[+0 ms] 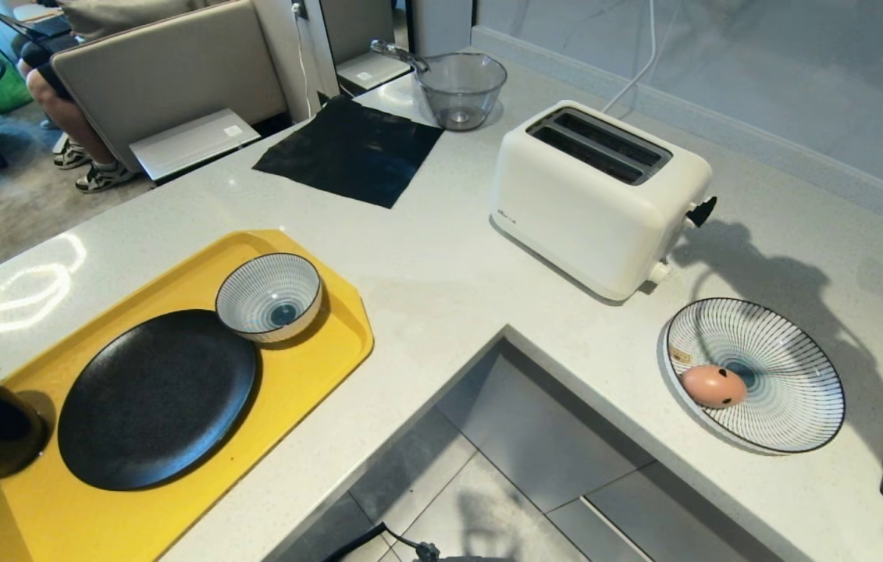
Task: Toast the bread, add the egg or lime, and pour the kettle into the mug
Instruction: Put the baked bread on a plate
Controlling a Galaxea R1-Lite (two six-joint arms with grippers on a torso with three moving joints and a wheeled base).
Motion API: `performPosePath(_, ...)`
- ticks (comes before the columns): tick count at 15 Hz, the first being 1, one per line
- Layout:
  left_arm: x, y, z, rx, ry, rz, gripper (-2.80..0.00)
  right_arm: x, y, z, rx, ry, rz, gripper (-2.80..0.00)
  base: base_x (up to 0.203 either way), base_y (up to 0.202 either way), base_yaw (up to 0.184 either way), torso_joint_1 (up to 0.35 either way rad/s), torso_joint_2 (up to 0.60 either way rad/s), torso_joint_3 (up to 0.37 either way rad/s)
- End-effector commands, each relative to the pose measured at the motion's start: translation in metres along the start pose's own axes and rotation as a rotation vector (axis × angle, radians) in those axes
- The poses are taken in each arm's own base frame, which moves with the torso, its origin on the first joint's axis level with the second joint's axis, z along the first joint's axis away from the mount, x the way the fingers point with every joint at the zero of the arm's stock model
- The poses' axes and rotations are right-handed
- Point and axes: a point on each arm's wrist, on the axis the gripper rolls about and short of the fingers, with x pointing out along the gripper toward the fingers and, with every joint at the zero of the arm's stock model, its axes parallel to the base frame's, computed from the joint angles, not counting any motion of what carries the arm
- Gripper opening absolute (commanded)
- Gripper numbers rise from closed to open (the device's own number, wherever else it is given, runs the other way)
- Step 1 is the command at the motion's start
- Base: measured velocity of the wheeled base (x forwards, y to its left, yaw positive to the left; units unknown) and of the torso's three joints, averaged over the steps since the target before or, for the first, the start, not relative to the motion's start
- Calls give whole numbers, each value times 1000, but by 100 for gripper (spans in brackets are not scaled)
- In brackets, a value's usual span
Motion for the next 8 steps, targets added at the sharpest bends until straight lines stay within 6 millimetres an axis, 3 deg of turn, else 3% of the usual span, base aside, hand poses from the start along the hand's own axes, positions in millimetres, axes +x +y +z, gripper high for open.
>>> performPosePath(1, 1, 0, -4, 0, 13, 1, -280, -14, -1, 17, 2, -42, -46, -280, 0, 0, 0, 0, 0, 0)
performPosePath(8, 1, 0, -4, 0, 13, 1, -280, -17, -2, 16, 3, -22, -109, -280, 0, 0, 0, 0, 0, 0)
